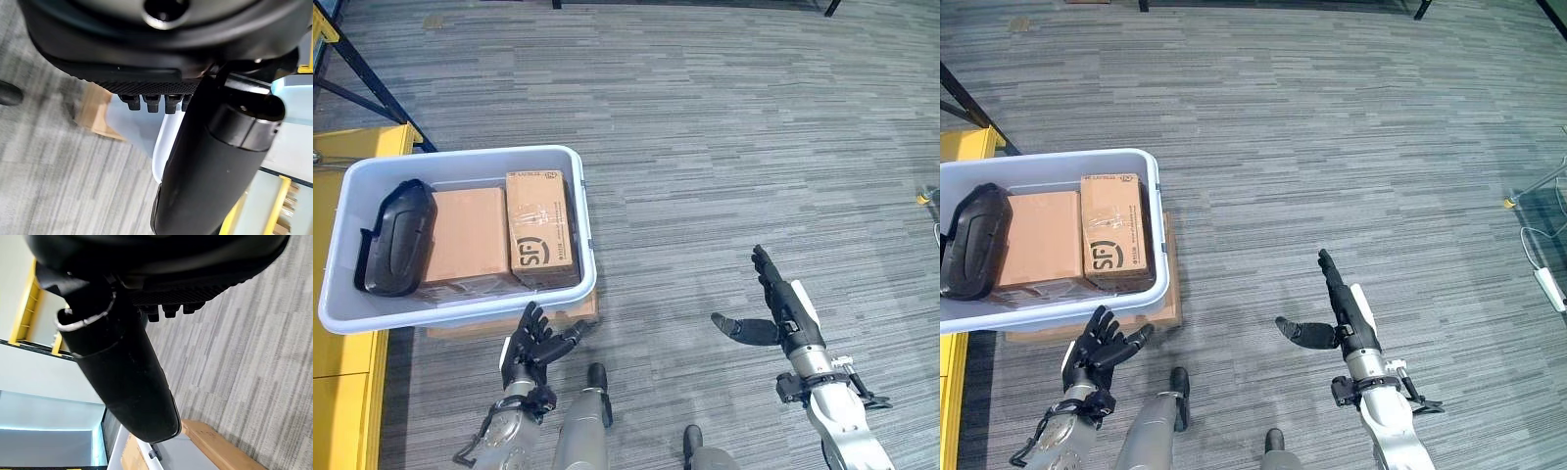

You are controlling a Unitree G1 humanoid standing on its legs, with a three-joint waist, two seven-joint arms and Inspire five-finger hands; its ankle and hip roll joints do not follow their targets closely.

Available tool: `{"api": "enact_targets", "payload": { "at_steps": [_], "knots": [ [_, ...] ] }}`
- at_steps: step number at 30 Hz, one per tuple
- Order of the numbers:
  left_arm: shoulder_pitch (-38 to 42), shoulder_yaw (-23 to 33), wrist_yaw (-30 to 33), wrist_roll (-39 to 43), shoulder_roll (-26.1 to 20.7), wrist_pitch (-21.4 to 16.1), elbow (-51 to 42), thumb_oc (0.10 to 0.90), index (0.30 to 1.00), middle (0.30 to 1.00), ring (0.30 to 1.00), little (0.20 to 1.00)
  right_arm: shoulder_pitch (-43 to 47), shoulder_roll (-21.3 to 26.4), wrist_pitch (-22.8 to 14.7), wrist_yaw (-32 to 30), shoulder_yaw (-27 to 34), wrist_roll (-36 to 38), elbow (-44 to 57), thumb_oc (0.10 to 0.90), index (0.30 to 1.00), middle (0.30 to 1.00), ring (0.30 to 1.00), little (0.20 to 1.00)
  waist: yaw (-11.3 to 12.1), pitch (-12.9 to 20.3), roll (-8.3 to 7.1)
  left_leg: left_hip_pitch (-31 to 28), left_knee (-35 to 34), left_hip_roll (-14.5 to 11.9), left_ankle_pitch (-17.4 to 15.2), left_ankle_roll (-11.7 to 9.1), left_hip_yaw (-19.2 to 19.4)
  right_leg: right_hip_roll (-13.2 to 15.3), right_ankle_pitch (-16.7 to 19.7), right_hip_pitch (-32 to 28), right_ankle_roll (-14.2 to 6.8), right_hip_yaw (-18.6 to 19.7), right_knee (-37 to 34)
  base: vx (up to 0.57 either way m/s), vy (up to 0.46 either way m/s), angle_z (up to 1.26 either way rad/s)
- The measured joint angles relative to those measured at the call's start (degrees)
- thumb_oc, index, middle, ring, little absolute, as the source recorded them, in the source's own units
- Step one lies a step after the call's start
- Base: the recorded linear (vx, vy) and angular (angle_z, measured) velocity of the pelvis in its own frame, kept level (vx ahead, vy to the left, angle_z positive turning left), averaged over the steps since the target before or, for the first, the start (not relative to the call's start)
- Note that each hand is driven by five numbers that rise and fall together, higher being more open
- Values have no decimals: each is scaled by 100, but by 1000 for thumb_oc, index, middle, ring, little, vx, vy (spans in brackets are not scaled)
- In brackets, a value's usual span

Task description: Move parts from the plastic box to the shelf.

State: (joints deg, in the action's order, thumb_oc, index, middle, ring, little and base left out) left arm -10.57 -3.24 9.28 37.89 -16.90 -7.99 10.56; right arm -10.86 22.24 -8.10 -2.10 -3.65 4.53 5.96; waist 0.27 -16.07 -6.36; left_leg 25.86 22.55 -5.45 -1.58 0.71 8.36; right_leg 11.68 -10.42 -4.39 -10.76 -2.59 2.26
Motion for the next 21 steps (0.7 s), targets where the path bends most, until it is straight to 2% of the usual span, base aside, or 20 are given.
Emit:
{"api": "enact_targets", "payload": {
  "at_steps": [7, 15, 19, 21],
  "knots": [
    [13, 16, -7, 1, 17, 0, -5, 900, 1000, 1000, 1000, 1000, -312, 1, 2, 42, 1, -6, 0, 900, 1000, 1000, 1000, 1000, -22, 2, 3, -6, -59, -18, 25, -60, 9, -1, 0, 35, 14, 18, 25, 1, 0, -1],
    [-14, 8, -17, 2, 18, 2, -5, 900, 1000, 1000, 1000, 1000, -175, 5, 2, 60, -1, -9, 1, 900, 1000, 1000, 1000, 1000, -2, 5, 10, -31, -23, -18, 40, -50, 11, 6, 12, 6, 16, 18, 22, 15, 17, 0],
    [29, -5, -46, 2, 21, 10, 5, 900, 1000, 1000, 1000, 1000, -29, 17, 3, 57, 0, -12, 1, 900, 1000, 1000, 1000, 1000, 7, 5, 18, -105, 72, -17, -88, -10, 98, 73, -6, 8, 11, 67, 202, 72, 111, -8],
    [187, -89, -88, -2, -4, 17, 23, 900, 1000, 1000, 1000, 1000, 8, 26, 1, 52, 23, -34, 10, 900, 1000, 1000, 1000, 1000, 6, 19, 72, -180, 96, 102, -289, 46, 127, 153, -3, 65, 12, 49, 525, 111, 235, 2]
  ]
}}
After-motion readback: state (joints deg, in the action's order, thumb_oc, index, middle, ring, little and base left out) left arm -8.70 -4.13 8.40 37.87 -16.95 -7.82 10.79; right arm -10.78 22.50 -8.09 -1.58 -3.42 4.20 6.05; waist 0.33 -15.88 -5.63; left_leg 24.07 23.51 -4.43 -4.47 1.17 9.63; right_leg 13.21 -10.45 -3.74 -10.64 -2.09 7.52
